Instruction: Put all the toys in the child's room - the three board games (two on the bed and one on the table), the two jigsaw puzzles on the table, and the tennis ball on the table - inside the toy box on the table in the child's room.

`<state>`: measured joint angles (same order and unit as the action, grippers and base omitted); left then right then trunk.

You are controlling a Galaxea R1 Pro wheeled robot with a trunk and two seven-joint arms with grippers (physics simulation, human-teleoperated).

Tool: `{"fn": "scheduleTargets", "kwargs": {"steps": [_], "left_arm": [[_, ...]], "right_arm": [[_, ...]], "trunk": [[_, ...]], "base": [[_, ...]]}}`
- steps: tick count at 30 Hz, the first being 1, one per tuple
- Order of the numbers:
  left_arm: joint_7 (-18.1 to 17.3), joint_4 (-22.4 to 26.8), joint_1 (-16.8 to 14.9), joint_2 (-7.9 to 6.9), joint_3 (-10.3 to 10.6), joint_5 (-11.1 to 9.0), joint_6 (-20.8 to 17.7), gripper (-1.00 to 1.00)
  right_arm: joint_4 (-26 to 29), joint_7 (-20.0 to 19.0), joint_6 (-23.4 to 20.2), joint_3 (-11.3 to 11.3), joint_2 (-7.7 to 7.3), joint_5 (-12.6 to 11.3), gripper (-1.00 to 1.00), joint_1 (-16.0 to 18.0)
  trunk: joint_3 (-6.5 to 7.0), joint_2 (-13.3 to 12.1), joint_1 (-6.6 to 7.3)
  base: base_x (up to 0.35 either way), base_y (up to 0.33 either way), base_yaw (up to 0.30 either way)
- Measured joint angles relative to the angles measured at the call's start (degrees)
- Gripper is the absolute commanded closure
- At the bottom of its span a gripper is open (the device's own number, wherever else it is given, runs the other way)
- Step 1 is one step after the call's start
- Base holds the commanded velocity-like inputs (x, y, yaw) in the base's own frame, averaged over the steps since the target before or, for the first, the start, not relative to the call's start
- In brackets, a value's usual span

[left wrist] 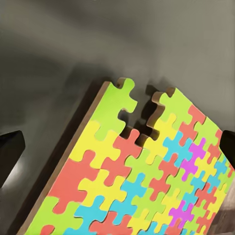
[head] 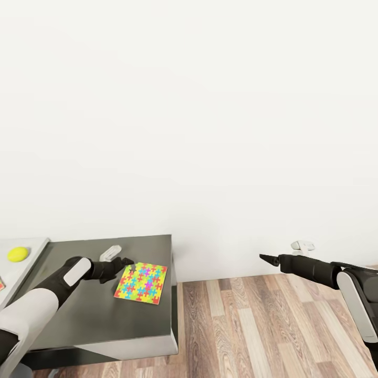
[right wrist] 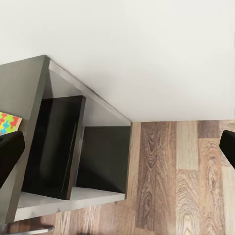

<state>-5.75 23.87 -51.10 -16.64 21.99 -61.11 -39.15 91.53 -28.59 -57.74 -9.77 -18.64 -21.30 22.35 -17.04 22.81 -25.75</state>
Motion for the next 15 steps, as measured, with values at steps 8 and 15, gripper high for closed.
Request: {"fn": "scheduleTargets", "kwargs": {"steps": [8, 15], "left_arm": [[-0.7, -1.8, 0.0, -0.14, 0.0, 0.1, 1.9, -1.0], [-0.9, -2.2, 0.0, -0.18, 0.0, 0.1, 2.3, -1.0]], "right_arm": [[0.1, 0.0, 0.0, 0.0, 0.0, 0.0, -1.0, 0.0], [0.3, 0.0, 0.0, 0.0, 0.0, 0.0, -1.0, 0.0]], "trunk": [[0.0, 0.0, 0.0], [0.0, 0.0, 0.0]], "base": [[0.0, 0.0, -0.039], [0.0, 0.0, -0.082]]}}
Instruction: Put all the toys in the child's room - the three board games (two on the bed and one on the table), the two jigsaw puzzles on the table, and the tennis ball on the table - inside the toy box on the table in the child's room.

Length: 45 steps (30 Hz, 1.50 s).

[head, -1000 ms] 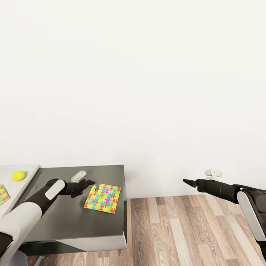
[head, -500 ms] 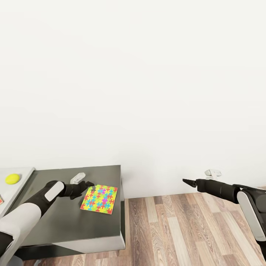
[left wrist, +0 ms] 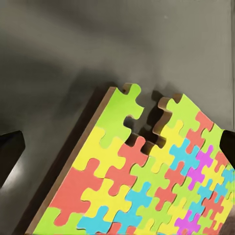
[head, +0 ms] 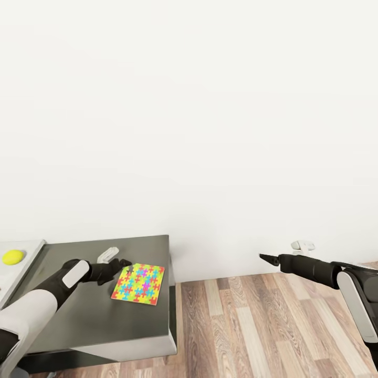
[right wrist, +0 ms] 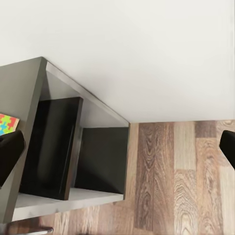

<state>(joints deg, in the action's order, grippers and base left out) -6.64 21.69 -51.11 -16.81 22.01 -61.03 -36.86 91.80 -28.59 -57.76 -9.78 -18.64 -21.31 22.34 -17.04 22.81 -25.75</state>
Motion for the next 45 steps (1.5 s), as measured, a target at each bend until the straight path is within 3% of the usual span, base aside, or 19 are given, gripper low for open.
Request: {"fn": "scheduleTargets", "kwargs": {"steps": [13, 23, 45], "left_arm": [[0.0, -1.2, 0.0, 0.15, 0.1, 0.0, 0.2, -1.0], [-0.1, -1.3, 0.1, 0.21, 0.2, 0.1, 3.9, -1.0], [-0.4, -0.3, 0.3, -0.01, 0.1, -0.2, 3.7, -1.0]], "right_arm": [[0.0, 0.0, 0.0, 0.0, 0.0, 0.0, -1.0, 0.0], [0.0, 0.0, 0.0, 0.0, 0.0, -0.1, -1.0, 0.0], [0.0, 0.0, 0.0, 0.0, 0.0, 0.0, -1.0, 0.0]], "trunk": [[0.0, 0.0, 0.0], [0.0, 0.0, 0.0], [0.0, 0.0, -0.03]], "base": [[0.0, 0.0, -0.144], [0.0, 0.0, -0.004], [-0.042, -0.01, 0.0]]}}
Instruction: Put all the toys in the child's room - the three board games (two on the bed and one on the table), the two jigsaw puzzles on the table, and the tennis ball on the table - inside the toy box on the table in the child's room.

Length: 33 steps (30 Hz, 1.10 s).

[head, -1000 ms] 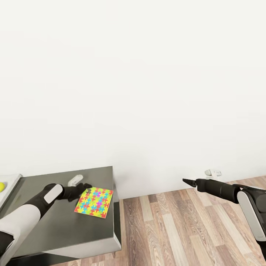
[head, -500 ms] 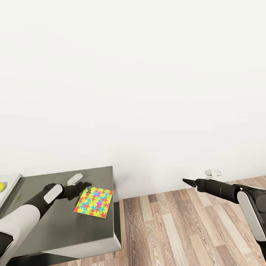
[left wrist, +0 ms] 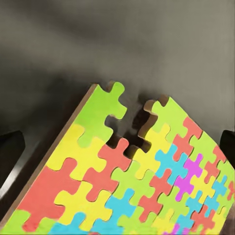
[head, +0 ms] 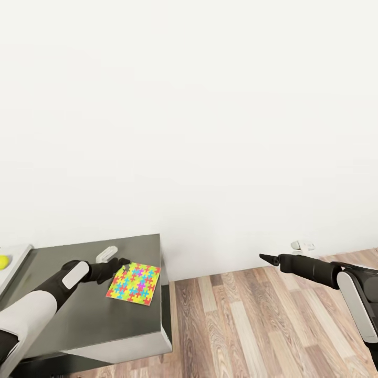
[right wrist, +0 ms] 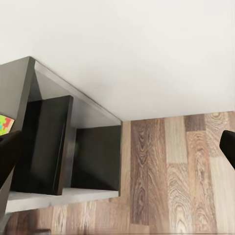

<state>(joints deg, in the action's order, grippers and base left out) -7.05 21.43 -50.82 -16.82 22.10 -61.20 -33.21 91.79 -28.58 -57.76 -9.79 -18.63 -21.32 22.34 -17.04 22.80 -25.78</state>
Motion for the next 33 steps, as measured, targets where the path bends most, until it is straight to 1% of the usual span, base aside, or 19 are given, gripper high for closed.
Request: {"fn": "scheduleTargets", "kwargs": {"steps": [4, 8, 17, 23, 33], "left_arm": [[0.0, 0.0, 0.0, 0.05, 0.0, 0.0, 0.0, -1.0], [0.0, 0.0, 0.0, 0.06, 0.0, 0.0, 0.0, -1.0], [0.1, 0.0, 0.1, 0.09, 0.0, 0.1, 0.0, -1.0], [0.1, 0.0, 0.1, 0.18, 0.0, 0.1, 0.0, -1.0], [0.1, 0.0, 0.1, 0.25, 0.1, 0.1, 0.0, -1.0]], "right_arm": [[0.0, 0.0, 0.0, 0.0, 0.0, 0.0, -1.0, 0.0], [0.0, 0.0, 0.0, 0.0, 0.01, 0.0, -1.0, 0.0], [0.0, 0.0, 0.0, -0.1, 0.0, 0.0, -1.0, 0.0], [0.0, 0.0, 0.0, -0.1, -0.01, 0.0, -1.0, 0.0], [0.0, 0.0, 0.0, -0.1, 0.0, -0.1, -1.0, 0.0]], "trunk": [[0.0, 0.0, 0.01], [0.0, 0.0, 0.02], [0.0, 0.0, 0.02], [-0.06, 0.0, 0.02], [-0.08, 0.0, 0.02]], "base": [[-0.205, -0.079, 0.0], [-0.072, -0.028, 0.0], [-0.011, -0.004, -0.006], [-0.001, 0.0, -0.142], [0.0, 0.0, -0.024]]}}
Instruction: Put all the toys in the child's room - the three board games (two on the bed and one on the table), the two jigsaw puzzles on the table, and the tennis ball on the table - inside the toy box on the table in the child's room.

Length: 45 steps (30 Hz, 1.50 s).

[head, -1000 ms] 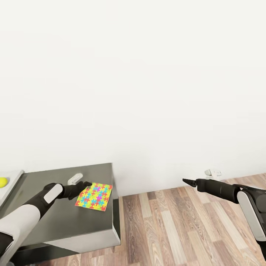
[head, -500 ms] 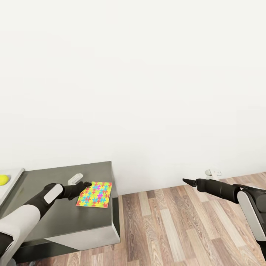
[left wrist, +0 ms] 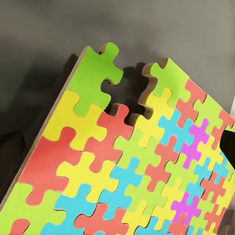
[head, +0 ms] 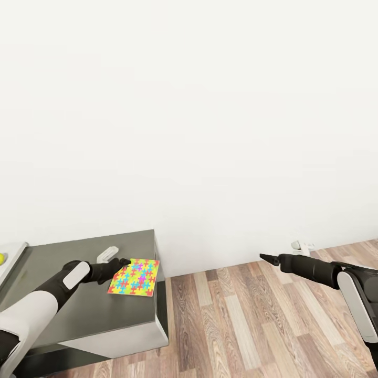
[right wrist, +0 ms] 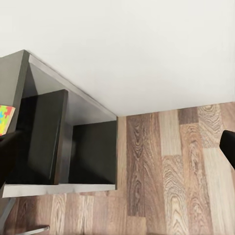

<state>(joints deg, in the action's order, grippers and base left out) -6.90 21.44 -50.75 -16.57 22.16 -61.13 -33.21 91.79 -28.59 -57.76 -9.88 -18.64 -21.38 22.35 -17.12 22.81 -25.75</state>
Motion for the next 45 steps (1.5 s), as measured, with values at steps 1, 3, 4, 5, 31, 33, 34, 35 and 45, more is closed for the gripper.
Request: {"fn": "scheduleTargets", "kwargs": {"steps": [1, 3, 4, 5, 31, 33, 34, 35, 45], "left_arm": [[0.0, 0.0, 0.0, 0.0, 0.0, 0.0, 0.0, -1.0], [0.0, 0.0, 0.0, 0.0, 0.0, 0.0, 0.0, -1.0], [0.0, 0.0, 0.0, 0.0, 0.0, 0.0, 0.0, -1.0], [0.0, 0.0, 0.0, 0.01, 0.0, 0.0, 0.0, -1.0], [-0.1, 0.1, -0.1, 0.09, -0.1, 0.0, 0.0, -1.0], [-0.1, 0.1, -0.1, 0.09, -0.1, 0.0, 0.0, -1.0], [-0.1, 0.1, -0.1, 0.11, -0.1, 0.0, 0.0, -1.0], [-0.1, 0.1, -0.1, 0.13, -0.1, 0.0, 0.0, -1.0], [-0.1, 0.1, -0.1, 0.17, -0.1, 0.0, 0.0, -1.0]], "right_arm": [[0.0, 0.0, 0.0, 0.0, 0.0, 0.0, -1.0, 0.0], [0.0, 0.0, 0.0, 0.0, 0.0, 0.0, -1.0, 0.0], [0.0, 0.0, 0.0, 0.0, 0.0, 0.0, -1.0, 0.0], [0.0, 0.0, 0.0, 0.0, 0.0, 0.0, -1.0, 0.0], [0.0, 0.0, 0.0, -0.1, -0.09, 0.0, -1.0, 0.0], [0.0, 0.0, 0.0, -0.1, -0.09, 0.0, -1.0, 0.0], [0.0, 0.0, 0.0, -0.1, -0.09, 0.0, -1.0, 0.0], [0.0, 0.0, 0.0, -0.1, -0.09, 0.0, -1.0, 0.0], [0.0, 0.0, 0.0, -0.1, -0.09, 0.0, -1.0, 0.0]], "trunk": [[0.0, 0.0, 0.0], [0.0, 0.0, 0.0], [0.0, 0.0, 0.0], [0.0, 0.0, 0.0], [0.0, 0.0, 0.0], [0.0, 0.0, 0.0], [0.0, 0.0, 0.0], [0.0, 0.0, 0.0], [-0.02, 0.0, 0.0]], "base": [[0.0, 0.0, -0.011], [0.0, 0.0, -0.03], [0.0, 0.0, -0.029], [0.0, 0.0, -0.023], [-0.06, -0.039, -0.029], [0.0, 0.0, -0.01], [0.0, 0.0, -0.046], [0.0, 0.0, -0.078], [0.0, 0.0, -0.051]]}}
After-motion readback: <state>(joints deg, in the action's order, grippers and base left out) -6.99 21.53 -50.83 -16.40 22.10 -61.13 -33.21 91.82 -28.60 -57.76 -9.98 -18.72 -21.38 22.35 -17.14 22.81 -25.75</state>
